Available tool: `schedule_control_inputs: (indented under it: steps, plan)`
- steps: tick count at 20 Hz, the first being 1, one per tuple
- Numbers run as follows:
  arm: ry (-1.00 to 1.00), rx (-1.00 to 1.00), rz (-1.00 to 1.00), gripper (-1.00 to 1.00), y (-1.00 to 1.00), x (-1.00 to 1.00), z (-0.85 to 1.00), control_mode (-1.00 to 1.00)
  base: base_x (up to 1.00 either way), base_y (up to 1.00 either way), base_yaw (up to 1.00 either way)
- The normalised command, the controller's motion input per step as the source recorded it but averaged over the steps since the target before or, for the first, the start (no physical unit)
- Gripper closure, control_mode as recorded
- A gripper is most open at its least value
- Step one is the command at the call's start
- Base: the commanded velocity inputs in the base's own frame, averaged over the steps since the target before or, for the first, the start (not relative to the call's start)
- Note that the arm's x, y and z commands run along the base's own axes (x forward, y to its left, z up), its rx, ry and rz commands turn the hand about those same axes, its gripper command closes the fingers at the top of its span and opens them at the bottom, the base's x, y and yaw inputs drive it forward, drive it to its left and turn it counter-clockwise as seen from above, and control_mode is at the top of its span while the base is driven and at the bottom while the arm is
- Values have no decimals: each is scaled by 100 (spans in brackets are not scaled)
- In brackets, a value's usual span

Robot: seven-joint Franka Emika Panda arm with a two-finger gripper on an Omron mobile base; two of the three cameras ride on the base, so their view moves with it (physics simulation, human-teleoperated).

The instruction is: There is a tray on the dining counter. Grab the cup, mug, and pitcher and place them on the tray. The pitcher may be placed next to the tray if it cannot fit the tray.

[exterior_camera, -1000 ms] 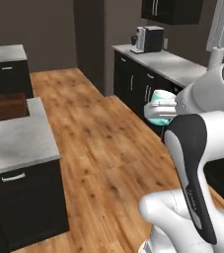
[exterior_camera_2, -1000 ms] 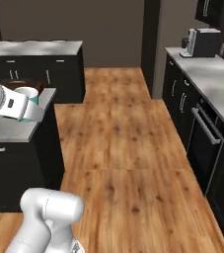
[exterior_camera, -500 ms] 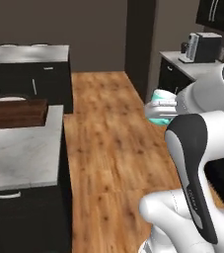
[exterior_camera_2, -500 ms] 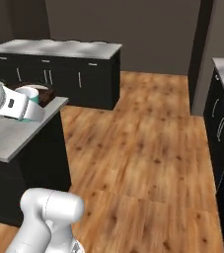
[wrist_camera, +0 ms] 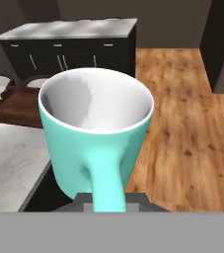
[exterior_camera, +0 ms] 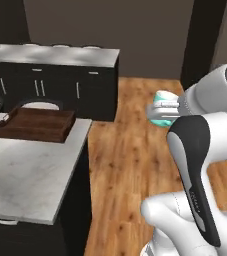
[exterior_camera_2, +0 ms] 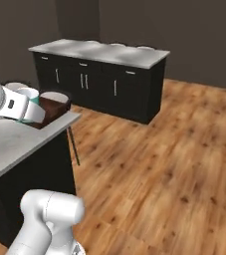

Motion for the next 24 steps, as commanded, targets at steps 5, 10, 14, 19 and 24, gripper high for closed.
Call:
schedule_control_inputs:
  steps: [5, 10, 14, 19, 24]
  plan:
    - [0, 0, 0, 100, 0, 0, 0, 100, 81, -56, 46]
    - [0, 0, 0, 100, 0, 0, 0, 100, 63, -44, 49]
    - [0, 0, 0, 100, 0, 0, 0, 100, 45, -26, 51]
    - [0, 0, 0, 100, 0, 0, 0, 100, 50, -36, 52]
    - [0, 0, 0, 100, 0, 0, 0, 100, 72, -44, 50]
